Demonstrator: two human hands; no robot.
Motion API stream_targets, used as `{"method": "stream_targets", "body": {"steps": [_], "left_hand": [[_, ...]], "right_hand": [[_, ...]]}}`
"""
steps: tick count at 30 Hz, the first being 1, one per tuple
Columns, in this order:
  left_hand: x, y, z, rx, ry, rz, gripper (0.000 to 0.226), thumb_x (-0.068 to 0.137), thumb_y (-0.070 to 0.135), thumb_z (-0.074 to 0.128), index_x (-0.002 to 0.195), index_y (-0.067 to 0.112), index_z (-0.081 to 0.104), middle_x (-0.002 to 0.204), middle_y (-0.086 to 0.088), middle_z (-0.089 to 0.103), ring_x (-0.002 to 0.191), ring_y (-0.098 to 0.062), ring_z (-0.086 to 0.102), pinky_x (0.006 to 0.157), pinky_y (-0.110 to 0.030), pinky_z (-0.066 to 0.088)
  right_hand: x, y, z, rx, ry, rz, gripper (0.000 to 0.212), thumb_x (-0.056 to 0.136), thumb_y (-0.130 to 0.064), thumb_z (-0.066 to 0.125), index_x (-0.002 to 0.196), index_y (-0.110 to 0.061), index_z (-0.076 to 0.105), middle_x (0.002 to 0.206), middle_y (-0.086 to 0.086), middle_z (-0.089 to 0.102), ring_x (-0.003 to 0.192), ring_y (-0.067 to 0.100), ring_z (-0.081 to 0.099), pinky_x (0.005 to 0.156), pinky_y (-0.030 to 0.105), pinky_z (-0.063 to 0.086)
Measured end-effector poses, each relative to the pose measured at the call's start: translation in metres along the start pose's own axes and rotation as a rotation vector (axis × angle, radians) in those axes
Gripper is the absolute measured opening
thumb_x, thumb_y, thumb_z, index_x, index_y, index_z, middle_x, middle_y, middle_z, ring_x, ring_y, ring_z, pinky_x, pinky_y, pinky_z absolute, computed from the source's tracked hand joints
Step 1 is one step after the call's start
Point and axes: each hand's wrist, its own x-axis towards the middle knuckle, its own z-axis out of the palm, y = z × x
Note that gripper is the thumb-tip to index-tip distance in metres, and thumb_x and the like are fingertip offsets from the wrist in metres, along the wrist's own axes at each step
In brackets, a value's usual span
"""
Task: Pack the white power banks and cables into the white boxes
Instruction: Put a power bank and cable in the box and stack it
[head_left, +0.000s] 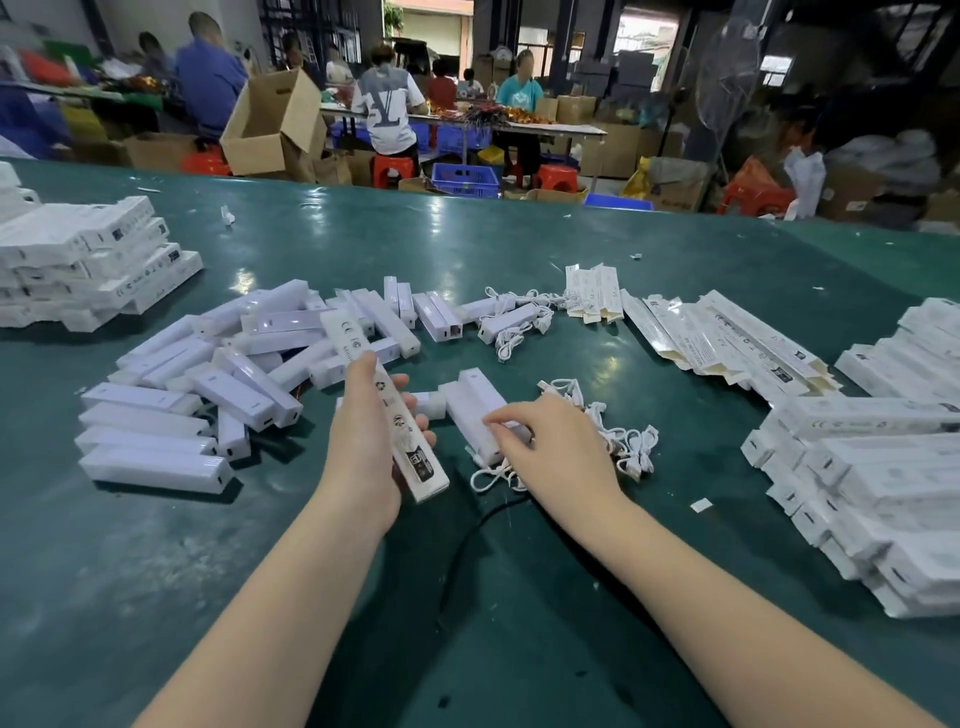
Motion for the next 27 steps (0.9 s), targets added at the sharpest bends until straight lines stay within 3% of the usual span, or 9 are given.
{"method": "stream_targets", "body": {"steps": [2,5,7,10,13,15,19,23,27], "left_hand": [[0.0,-0.002,0.002,0.151,-0.018,0.063,0.042,0.098,0.053,0.039,0.099,0.018,0.06,0.064,0.003,0.061,0.058,-0.013,0.055,0.063,-0.031,0.048],[0.003,-0.006,-0.002,0.472,-0.073,0.222,0.049,0.098,0.063,0.024,0.126,0.035,0.052,0.108,0.012,0.063,0.1,-0.011,0.056,0.093,-0.032,0.041],[0.004,-0.007,-0.006,0.69,-0.142,0.433,0.036,0.098,0.06,0.022,0.1,0.042,0.053,0.097,0.02,0.052,0.089,0.002,0.049,0.082,-0.014,0.034],[0.008,-0.007,-0.011,0.969,-0.218,0.726,0.038,0.095,0.056,0.029,0.073,0.027,0.039,0.071,0.01,0.04,0.065,-0.009,0.04,0.056,-0.02,0.03],[0.009,-0.009,-0.013,1.089,-0.257,0.756,0.039,0.082,0.069,0.039,0.085,0.032,0.051,0.078,0.012,0.052,0.067,-0.004,0.048,0.055,-0.017,0.03],[0.01,-0.01,-0.014,1.196,-0.229,0.733,0.042,0.08,0.069,0.047,0.094,0.031,0.058,0.081,0.013,0.059,0.069,-0.002,0.053,0.056,-0.022,0.037],[0.008,-0.012,-0.011,1.334,-0.202,0.804,0.032,0.082,0.066,0.042,0.089,0.036,0.053,0.071,0.017,0.053,0.068,0.002,0.05,0.059,-0.029,0.036],[0.006,-0.013,-0.01,1.267,-0.253,0.805,0.041,0.078,0.072,0.039,0.091,0.036,0.054,0.073,0.015,0.056,0.068,-0.003,0.054,0.062,-0.03,0.042],[0.006,-0.015,-0.012,1.203,-0.272,0.824,0.051,0.071,0.078,0.037,0.093,0.037,0.056,0.071,0.016,0.056,0.065,-0.001,0.052,0.06,-0.027,0.041]], "right_hand": [[-0.003,0.002,0.001,0.034,0.045,-0.015,0.021,0.095,-0.025,0.055,0.103,-0.034,0.073,0.093,-0.004,0.058,0.093,0.017,0.055,0.074,0.031,0.039],[-0.003,0.001,-0.008,0.219,0.213,-0.038,0.022,0.096,-0.013,0.052,0.098,-0.026,0.069,0.097,0.001,0.059,0.083,0.018,0.058,0.077,0.037,0.048],[-0.001,0.0,-0.021,0.392,0.344,-0.016,0.022,0.099,-0.011,0.046,0.097,-0.029,0.059,0.096,0.005,0.055,0.076,0.023,0.06,0.073,0.041,0.051],[0.004,0.002,-0.045,0.58,0.472,0.018,0.025,0.102,-0.01,0.041,0.1,-0.031,0.053,0.098,0.015,0.056,0.075,0.031,0.06,0.068,0.042,0.052],[0.006,0.009,-0.068,0.782,0.466,0.06,0.029,0.105,-0.014,0.037,0.111,-0.029,0.061,0.081,0.009,0.058,0.062,0.011,0.053,0.06,0.022,0.048],[0.009,0.014,-0.08,0.898,0.395,0.068,0.027,0.104,-0.019,0.043,0.11,-0.031,0.066,0.069,0.0,0.057,0.059,0.008,0.05,0.062,0.024,0.045],[0.013,0.022,-0.094,1.135,0.282,-0.018,0.019,0.083,-0.018,0.069,0.101,-0.021,0.07,0.078,0.001,0.058,0.055,0.008,0.045,0.052,0.018,0.041],[0.012,0.033,-0.092,1.058,0.197,-0.054,0.027,0.081,-0.017,0.07,0.105,-0.02,0.059,0.062,-0.008,0.056,0.051,0.009,0.043,0.049,0.019,0.039],[0.012,0.037,-0.088,0.927,0.2,-0.048,0.016,0.082,-0.022,0.068,0.096,-0.024,0.062,0.062,-0.012,0.056,0.051,0.009,0.046,0.052,0.023,0.04]]}}
